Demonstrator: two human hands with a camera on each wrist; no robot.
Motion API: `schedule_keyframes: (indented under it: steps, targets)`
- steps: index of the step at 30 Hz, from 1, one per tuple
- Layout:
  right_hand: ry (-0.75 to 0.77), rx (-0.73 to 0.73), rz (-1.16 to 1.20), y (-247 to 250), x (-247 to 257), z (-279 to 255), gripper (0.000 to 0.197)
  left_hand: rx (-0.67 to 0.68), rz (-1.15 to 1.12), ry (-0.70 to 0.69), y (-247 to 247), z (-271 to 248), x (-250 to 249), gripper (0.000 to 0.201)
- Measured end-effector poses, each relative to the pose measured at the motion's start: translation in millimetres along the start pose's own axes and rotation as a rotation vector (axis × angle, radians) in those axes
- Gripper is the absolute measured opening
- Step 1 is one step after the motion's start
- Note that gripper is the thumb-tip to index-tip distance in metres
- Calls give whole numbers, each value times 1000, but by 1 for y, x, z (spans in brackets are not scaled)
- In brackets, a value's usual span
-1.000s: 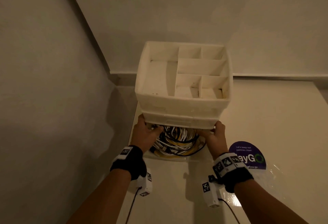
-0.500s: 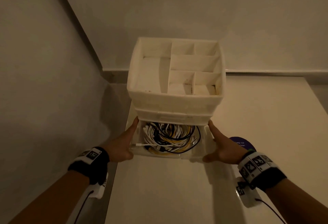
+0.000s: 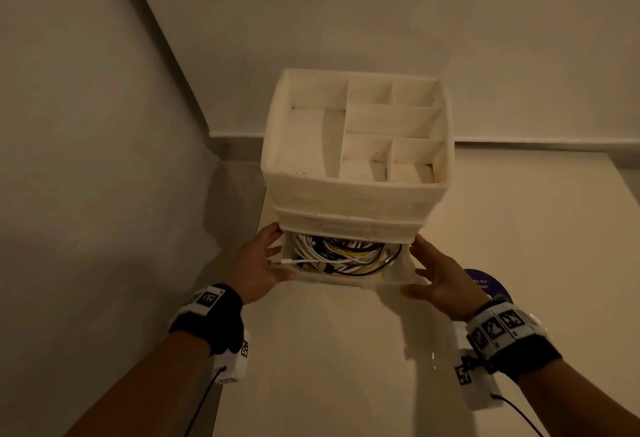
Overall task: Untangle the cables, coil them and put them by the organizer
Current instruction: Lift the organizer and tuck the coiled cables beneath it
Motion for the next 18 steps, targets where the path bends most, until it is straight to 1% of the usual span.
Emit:
schedule_keyframes:
  steps: [2,3,5,7,8,10,12,14,16,18]
  targets:
    - [5,1,30,-5,-1,1,107,-3,-29,-17,-3,-1,2,96]
    - [10,5,60,-7,-1,1,108,19,-52,-27,-4,-2,2,96]
    - [19,13,129,-9,1,1,109,106,-106,-29,-5,-6,0,99]
    - [4,9,196,-10,1,1,104,168,-178,9,-4,-8,-3,92]
    - [-11,8,227,-9,0,0,102,156,-215,51,-2,-9,-4,85]
    - [-35,3,274,-8,-1,1,99,68,-237,92,0,-10,-8,72]
    - [-40,-1,308,-8,1,0,97,-25,-223,70,1,-7,-10,64]
    - [-42,-11,313,-7,3,-1,95,-66,-224,45,0,-6,-9,57]
    - [-45,-17,298,-8,6,-1,94,-79,-177,29,-2,-3,-8,55]
    - [-51,-47,266,-9,6,-1,92,-142,-80,10,-6,1,-8,57]
Point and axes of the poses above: each hand's wrist, its own z-axis towards the middle knuckle, its own y-axis out of the back of the hand, x = y × z, the point moved 6 cm from there along z, towards the middle knuckle, and after that the axes turned 11 degrees about -z, right-handed, at the moved point
